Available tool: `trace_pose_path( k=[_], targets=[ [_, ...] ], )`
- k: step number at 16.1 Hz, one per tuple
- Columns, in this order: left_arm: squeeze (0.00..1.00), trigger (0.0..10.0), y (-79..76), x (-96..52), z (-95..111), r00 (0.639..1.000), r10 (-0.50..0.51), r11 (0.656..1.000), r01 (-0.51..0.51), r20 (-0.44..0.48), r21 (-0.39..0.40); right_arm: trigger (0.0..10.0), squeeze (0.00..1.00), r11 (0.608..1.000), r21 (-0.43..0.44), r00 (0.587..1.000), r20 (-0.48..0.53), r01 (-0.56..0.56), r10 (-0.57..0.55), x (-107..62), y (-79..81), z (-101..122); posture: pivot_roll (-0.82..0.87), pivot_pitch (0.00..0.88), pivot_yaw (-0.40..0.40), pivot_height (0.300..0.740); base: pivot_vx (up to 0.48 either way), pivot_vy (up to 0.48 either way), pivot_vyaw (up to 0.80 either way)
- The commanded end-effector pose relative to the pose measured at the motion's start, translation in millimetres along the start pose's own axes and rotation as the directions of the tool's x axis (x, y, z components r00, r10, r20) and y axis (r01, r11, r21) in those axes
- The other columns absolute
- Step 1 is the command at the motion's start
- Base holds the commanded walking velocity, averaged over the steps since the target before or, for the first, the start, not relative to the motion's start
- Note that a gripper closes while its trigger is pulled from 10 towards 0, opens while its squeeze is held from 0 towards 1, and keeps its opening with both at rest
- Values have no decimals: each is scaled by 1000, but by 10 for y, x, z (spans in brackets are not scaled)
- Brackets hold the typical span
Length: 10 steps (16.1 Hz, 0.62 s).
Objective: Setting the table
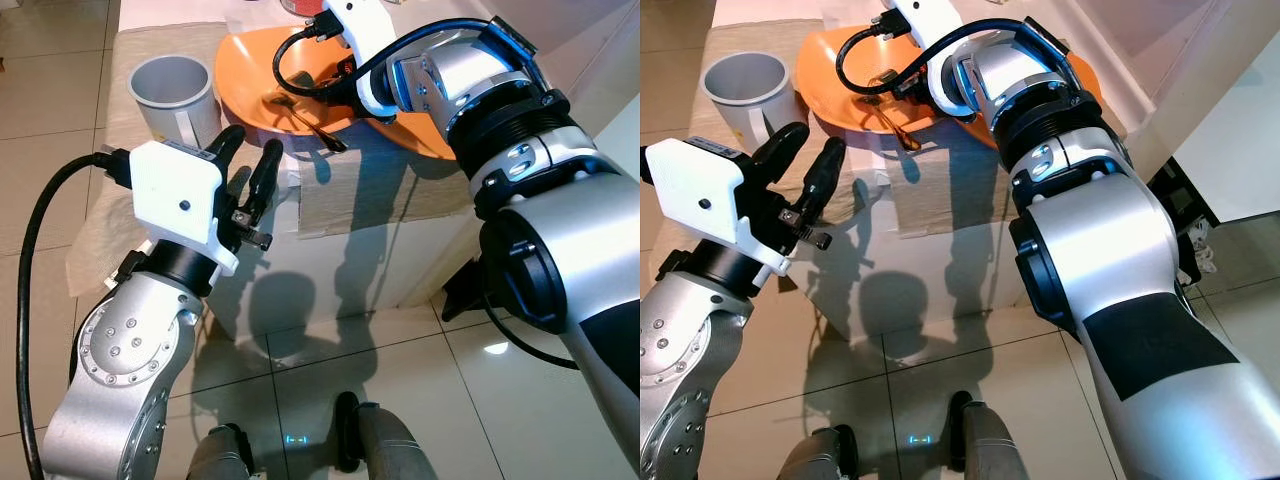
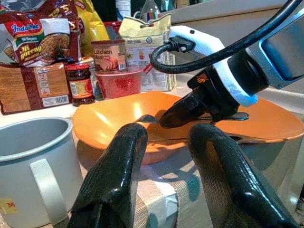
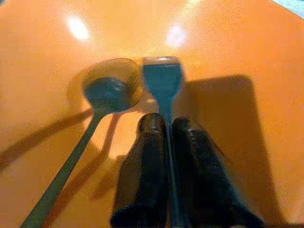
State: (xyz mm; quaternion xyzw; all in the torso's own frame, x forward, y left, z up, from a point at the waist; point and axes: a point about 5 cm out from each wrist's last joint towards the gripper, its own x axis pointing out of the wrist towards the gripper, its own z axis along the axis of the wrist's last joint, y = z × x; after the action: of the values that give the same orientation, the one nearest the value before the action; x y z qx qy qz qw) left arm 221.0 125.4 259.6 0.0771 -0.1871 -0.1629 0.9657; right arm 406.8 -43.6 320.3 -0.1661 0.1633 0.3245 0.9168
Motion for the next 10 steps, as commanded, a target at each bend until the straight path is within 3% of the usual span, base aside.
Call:
trace_pose_path(
  k=[1, 10],
  targets=[
    [0, 10000, -3, -15, 54, 1000, -1, 1000, 1, 20, -3, 0, 0, 1000, 9, 1000, 7, 14, -15, -50, -33, 70, -70, 224, -85, 740, 0, 0, 0],
    [0, 10000, 1, -3, 75, 1000, 1, 1000, -1, 31, -6, 0, 0, 993, 83, 991, 98, 83, -91, -143, -144, 198, -74, 223, -83, 740, 0, 0, 0]
  ],
)
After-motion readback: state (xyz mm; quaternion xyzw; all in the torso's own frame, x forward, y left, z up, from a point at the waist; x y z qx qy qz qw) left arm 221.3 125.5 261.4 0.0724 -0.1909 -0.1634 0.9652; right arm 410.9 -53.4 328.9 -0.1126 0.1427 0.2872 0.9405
